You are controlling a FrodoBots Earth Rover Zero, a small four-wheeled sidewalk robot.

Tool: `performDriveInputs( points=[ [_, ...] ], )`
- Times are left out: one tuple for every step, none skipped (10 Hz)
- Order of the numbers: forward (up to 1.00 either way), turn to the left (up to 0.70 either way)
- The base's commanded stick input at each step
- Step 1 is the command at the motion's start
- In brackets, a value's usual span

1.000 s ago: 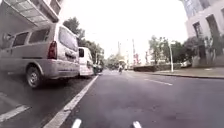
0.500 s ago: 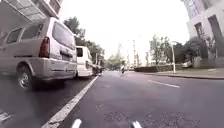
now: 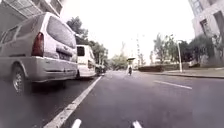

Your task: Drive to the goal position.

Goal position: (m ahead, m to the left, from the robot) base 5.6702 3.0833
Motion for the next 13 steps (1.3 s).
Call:
performDriveInputs(
  points=[
    [0.7,0.0],
    [0.7,0.0],
    [0.7,0.0],
    [0.7,0.0],
    [0.7,0.0],
    [0.7,0.0],
    [0.7,0.0],
    [0.7,0.0],
    [0.7,0.0],
    [0.7,0.0],
    [0.7,0.0],
    [0.7,0.0],
    [0.7,0.0]
  ],
)
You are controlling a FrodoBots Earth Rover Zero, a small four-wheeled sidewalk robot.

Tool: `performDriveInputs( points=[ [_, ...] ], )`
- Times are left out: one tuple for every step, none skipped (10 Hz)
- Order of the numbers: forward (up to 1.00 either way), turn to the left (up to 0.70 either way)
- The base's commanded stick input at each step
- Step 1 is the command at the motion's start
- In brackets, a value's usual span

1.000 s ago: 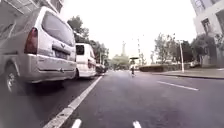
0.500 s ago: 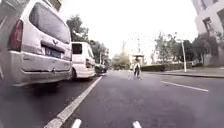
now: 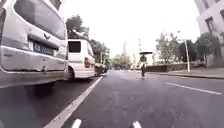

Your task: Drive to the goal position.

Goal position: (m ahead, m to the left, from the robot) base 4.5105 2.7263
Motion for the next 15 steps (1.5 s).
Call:
performDriveInputs(
  points=[
    [0.7,0.0],
    [0.7,0.0],
    [0.7,0.0],
    [0.7,0.0],
    [0.7,0.0],
    [0.7,0.0],
    [0.7,0.0],
    [0.7,0.0],
    [0.7,0.0],
    [0.7,-0.07],
    [0.7,-0.13],
    [0.7,-0.14],
    [0.7,-0.14],
    [0.7,-0.14],
    [0.7,-0.14]
  ],
)
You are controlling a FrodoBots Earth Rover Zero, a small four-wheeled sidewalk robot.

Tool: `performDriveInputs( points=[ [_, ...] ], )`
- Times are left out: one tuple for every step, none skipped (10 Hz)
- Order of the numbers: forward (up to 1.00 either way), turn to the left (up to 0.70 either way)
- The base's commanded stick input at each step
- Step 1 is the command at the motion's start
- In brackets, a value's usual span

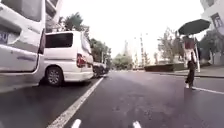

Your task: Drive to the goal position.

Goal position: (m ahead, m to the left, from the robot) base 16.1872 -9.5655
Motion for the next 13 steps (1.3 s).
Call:
performDriveInputs(
  points=[
    [0.7,-0.14],
    [0.7,-0.06],
    [0.7,0.0],
    [0.7,0.0],
    [0.7,0.0],
    [0.7,0.0],
    [0.7,0.0],
    [0.7,0.0],
    [0.7,0.0],
    [0.7,0.0],
    [0.7,0.0],
    [0.7,0.0],
    [0.7,0.0]
  ],
)
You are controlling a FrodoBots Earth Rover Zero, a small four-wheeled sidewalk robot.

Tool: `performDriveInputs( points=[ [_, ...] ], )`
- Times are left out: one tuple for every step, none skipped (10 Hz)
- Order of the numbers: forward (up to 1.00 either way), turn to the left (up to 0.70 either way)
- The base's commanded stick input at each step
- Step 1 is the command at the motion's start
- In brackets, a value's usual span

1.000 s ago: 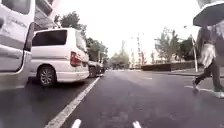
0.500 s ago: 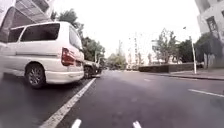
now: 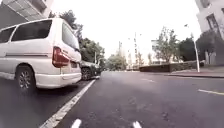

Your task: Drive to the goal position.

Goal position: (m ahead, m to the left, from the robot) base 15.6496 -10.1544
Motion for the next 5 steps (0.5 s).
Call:
performDriveInputs(
  points=[
    [0.7,0.0],
    [0.7,0.0],
    [0.7,0.0],
    [0.7,0.0],
    [0.7,0.0]
  ],
)
